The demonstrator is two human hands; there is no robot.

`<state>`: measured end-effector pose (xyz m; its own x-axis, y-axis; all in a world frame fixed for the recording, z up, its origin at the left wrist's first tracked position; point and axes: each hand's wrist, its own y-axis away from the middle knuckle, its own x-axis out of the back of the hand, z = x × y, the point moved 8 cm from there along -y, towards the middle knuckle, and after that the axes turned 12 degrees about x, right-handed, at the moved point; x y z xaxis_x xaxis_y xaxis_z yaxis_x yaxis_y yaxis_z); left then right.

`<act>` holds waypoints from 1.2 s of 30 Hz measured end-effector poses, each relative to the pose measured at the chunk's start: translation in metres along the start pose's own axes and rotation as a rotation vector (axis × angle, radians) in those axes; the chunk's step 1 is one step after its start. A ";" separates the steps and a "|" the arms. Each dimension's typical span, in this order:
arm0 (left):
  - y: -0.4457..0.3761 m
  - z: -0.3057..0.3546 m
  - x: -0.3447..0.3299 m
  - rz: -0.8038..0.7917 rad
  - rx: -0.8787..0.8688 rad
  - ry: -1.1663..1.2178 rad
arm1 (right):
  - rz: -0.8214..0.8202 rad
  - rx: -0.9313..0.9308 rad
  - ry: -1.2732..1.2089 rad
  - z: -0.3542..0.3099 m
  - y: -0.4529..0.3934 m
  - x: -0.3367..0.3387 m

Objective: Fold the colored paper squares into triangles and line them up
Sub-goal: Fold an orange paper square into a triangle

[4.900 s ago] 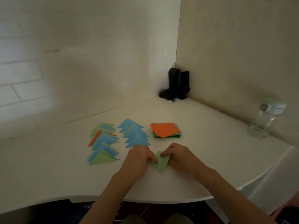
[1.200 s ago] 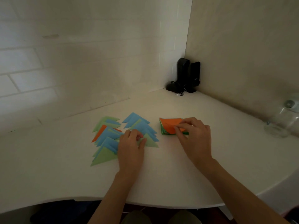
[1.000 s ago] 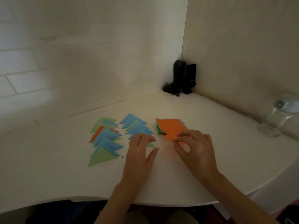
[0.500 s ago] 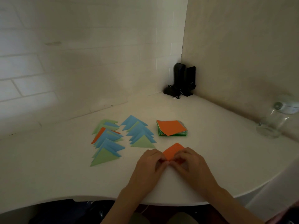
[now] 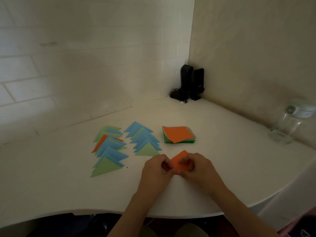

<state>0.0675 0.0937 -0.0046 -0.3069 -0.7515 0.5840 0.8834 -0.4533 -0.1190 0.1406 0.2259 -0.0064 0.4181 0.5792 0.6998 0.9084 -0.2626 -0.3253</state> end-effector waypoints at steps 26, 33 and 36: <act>0.020 0.000 0.010 -0.094 -0.369 -0.248 | -0.265 0.156 0.155 -0.006 0.004 -0.021; 0.029 0.004 0.006 -0.044 -0.469 -0.356 | -0.217 0.232 -0.071 -0.010 0.003 -0.007; 0.028 0.007 0.003 0.006 -0.476 -0.402 | -0.213 0.268 -0.082 -0.011 0.003 -0.008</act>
<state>0.0939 0.0815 -0.0005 -0.0631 -0.5577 0.8277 0.6017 -0.6829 -0.4142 0.1405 0.2122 -0.0060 0.2078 0.6617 0.7204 0.9372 0.0763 -0.3404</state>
